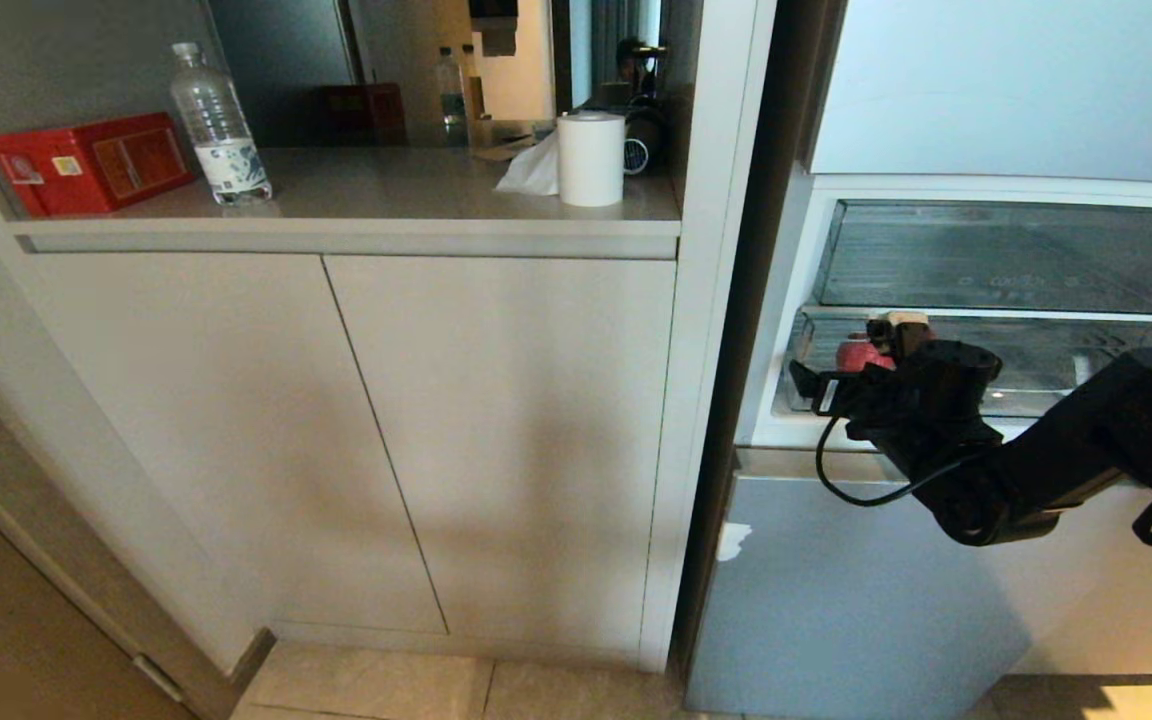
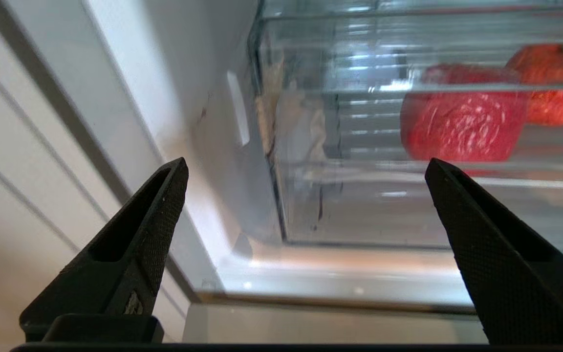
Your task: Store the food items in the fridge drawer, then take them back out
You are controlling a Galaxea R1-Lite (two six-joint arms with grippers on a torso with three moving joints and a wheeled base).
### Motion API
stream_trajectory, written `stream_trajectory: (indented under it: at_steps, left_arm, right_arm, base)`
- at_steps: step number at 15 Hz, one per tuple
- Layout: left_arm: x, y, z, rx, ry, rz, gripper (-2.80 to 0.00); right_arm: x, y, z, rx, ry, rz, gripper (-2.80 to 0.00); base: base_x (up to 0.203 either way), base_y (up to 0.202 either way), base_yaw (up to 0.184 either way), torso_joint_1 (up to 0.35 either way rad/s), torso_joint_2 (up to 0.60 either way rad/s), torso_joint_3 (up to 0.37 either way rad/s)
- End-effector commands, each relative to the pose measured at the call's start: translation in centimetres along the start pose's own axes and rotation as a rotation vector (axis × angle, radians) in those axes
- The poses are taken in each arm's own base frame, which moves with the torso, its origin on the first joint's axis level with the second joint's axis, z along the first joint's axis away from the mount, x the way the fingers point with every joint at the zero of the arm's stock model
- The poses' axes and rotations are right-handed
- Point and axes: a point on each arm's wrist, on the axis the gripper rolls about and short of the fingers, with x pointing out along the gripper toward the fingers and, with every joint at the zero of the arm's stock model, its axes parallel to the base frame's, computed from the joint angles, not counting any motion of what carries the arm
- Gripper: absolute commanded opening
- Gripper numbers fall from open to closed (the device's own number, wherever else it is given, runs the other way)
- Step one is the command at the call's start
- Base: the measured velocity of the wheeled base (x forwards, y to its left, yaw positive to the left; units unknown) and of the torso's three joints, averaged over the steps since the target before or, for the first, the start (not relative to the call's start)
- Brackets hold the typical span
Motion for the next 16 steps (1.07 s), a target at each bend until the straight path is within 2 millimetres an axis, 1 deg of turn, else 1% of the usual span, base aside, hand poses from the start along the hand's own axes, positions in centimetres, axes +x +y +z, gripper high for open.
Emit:
stream_trajectory:
  at_steps: [1, 6, 9, 12, 13, 16]
  left_arm:
    - [0.0, 0.0, 0.0, 0.0, 0.001, 0.001, -2.8]
    - [0.0, 0.0, 0.0, 0.0, 0.001, 0.001, -2.8]
    - [0.0, 0.0, 0.0, 0.0, 0.001, 0.0, -2.8]
    - [0.0, 0.0, 0.0, 0.0, 0.003, 0.001, -2.8]
    - [0.0, 0.0, 0.0, 0.0, 0.001, 0.0, -2.8]
    - [0.0, 0.0, 0.0, 0.0, 0.002, 0.001, -2.8]
  right_arm:
    - [0.9, 0.1, -0.2, 0.002, -0.022, -0.011, 0.0]
    - [1.9, 0.2, 0.2, 0.004, -0.055, -0.029, 0.0]
    - [2.4, 0.3, -0.7, 0.003, -0.047, -0.029, 0.0]
    - [3.0, 0.4, -0.8, 0.006, -0.062, -0.026, 0.0]
    - [3.3, 0.4, -0.8, 0.006, -0.07, -0.026, -2.8]
    - [3.5, 0.8, -0.7, 0.008, -0.077, -0.017, -2.8]
  base:
    - [0.0, 0.0, 0.0, 0.0, 0.0, 0.0]
    - [0.0, 0.0, 0.0, 0.0, 0.0, 0.0]
    - [0.0, 0.0, 0.0, 0.0, 0.0, 0.0]
    - [0.0, 0.0, 0.0, 0.0, 0.0, 0.0]
    - [0.0, 0.0, 0.0, 0.0, 0.0, 0.0]
    - [0.0, 0.0, 0.0, 0.0, 0.0, 0.0]
